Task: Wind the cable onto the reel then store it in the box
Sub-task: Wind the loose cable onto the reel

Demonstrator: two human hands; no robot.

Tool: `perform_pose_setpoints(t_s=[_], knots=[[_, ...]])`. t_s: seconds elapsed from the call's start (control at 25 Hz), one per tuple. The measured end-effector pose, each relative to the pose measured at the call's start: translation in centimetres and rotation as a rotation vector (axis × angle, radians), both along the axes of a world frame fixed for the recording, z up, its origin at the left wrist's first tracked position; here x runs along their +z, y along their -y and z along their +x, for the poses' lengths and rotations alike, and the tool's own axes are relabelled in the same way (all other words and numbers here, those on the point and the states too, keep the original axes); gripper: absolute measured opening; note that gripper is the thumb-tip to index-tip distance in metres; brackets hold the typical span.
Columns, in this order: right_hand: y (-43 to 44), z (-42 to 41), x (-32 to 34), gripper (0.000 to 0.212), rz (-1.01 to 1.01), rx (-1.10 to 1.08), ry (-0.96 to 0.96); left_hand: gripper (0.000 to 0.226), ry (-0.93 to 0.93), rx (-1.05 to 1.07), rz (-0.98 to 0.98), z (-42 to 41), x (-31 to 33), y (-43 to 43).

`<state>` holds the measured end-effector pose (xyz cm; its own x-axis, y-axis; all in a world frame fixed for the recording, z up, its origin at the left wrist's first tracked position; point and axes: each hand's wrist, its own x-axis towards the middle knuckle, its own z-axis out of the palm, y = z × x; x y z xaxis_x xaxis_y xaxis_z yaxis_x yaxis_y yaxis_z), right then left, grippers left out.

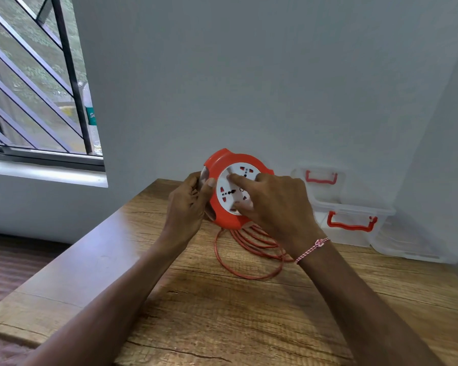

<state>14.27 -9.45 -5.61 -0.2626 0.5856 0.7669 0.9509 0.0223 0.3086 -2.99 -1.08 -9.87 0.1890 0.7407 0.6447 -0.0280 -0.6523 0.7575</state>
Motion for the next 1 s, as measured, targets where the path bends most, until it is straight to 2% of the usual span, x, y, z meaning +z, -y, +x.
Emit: perform_pose_setpoints(t_s=[0.08, 0.24, 0.32, 0.36, 0.48, 0.6, 0.68, 0.76, 0.92, 1.0], knots=[[-0.1, -0.7, -0.1, 0.068, 0.082, 0.021, -0.195, 0.038, -0.005, 0.007, 0.030, 0.1, 0.0, 0.1], [-0.9, -2.0, -0.6, 0.068, -0.039, 0.066, -0.786, 0.042, -0.016, 0.032, 0.078, 0.1, 0.0, 0.0], [-0.7, -2.0, -0.5, 0.060, -0.041, 0.129, -0.921, 0.041, -0.012, 0.043, 0.056, 0.1, -0.1, -0.2], [-0.5, -1.8, -0.3, 0.055, -0.031, 0.151, -0.859, 0.037, 0.001, 0.048, 0.033, 0.0, -0.2, -0.2], [0.0, -0.2, 0.2, 0.045, 0.054, 0.161, -0.329, 0.029, 0.072, 0.062, -0.036, -0.2, 0.1, -0.3], [0.0, 0.9, 0.1, 0.070, -0.024, 0.030, 0.032, 0.042, 0.083, 0.063, -0.033, -0.3, 0.2, -0.5], [0.2, 0.5, -0.2, 0.084, -0.056, -0.053, 0.119, 0.044, 0.053, 0.043, -0.020, -0.3, 0.1, -0.4], [0.2, 0.3, -0.1, 0.085, -0.058, -0.046, 0.151, 0.044, 0.043, 0.022, -0.025, -0.3, 0.1, -0.4], [0.3, 0.2, 0.5, 0.069, 0.001, 0.043, 0.105, 0.043, 0.009, 0.035, 0.012, -0.5, 0.2, -0.4], [0.3, -0.2, 0.2, 0.061, 0.069, 0.021, 0.037, 0.041, -0.007, 0.024, 0.039, -0.4, 0.2, -0.2]])
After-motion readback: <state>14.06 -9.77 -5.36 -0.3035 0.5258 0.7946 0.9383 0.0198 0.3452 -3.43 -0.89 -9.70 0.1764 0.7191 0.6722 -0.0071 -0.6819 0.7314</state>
